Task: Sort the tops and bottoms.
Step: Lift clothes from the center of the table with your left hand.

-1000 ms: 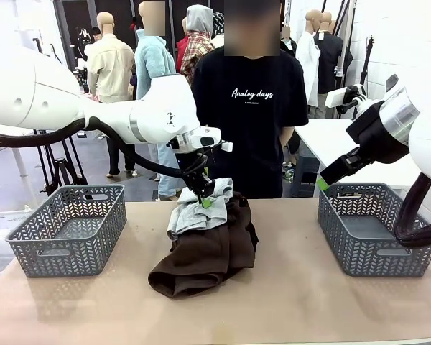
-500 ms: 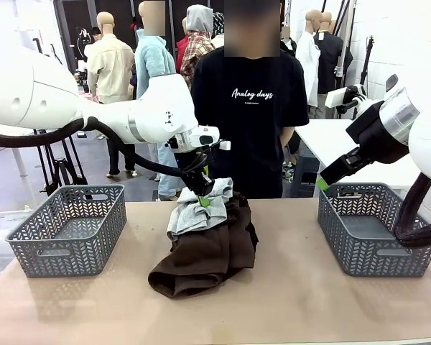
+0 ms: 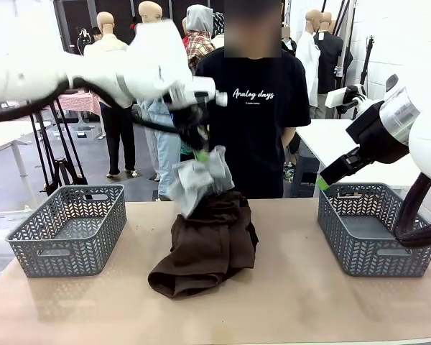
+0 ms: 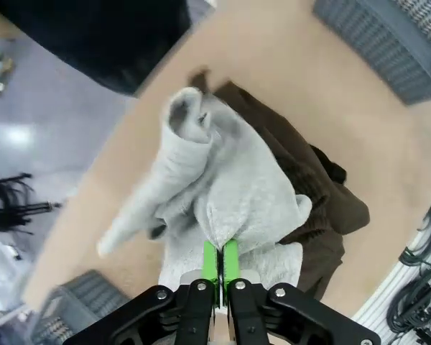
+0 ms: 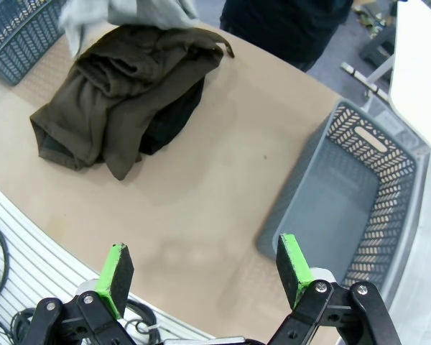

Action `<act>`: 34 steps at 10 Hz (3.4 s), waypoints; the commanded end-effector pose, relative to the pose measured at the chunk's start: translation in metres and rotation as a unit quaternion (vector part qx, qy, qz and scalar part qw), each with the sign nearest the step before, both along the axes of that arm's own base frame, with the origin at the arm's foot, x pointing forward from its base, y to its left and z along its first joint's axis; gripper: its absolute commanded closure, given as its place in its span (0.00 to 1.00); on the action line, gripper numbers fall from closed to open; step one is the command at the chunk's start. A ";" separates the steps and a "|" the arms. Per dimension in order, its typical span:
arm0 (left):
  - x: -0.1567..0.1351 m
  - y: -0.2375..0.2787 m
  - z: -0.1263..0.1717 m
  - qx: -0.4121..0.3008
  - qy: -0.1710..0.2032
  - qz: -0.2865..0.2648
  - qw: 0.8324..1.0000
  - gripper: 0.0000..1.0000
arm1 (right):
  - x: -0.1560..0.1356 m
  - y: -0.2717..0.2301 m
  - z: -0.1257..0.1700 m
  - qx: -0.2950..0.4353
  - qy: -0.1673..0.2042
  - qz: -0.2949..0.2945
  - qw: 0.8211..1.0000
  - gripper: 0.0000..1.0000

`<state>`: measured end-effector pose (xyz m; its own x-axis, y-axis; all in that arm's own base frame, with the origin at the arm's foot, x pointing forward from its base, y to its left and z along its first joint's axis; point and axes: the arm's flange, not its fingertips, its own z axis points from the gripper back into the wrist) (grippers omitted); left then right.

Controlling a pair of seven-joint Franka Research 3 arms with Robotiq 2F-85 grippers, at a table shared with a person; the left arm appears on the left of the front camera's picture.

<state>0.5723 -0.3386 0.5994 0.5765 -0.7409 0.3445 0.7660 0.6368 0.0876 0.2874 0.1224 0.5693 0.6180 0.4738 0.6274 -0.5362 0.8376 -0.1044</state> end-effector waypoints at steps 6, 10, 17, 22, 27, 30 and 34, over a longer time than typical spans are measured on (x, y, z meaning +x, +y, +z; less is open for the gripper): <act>0.000 -0.003 0.080 0.021 -0.088 -0.007 0.996 1.00 | 0.003 0.000 -0.002 0.000 -0.002 0.001 1.000 0.00; -0.009 -0.012 0.103 0.035 -0.027 -0.048 0.998 1.00 | 0.003 0.000 -0.002 0.000 -0.002 0.001 1.000 0.00; -0.056 -0.027 0.199 0.033 -0.051 -0.126 0.990 1.00 | 0.003 0.000 -0.002 0.000 -0.002 0.001 1.000 0.00; -0.075 -0.015 0.183 0.049 -0.049 -0.106 0.992 1.00 | 0.003 0.000 -0.002 0.000 -0.002 0.001 1.000 0.00; -0.075 -0.015 0.183 0.049 -0.049 -0.106 0.992 1.00 | 0.000 0.000 0.000 0.000 0.000 0.000 1.000 0.00; -0.075 -0.015 0.183 0.049 -0.049 -0.106 0.992 1.00 | 0.000 0.000 0.000 0.000 0.000 0.000 1.000 0.00; -0.075 -0.015 0.183 0.049 -0.049 -0.106 0.992 1.00 | 0.000 0.000 0.000 0.000 0.000 0.000 1.000 0.00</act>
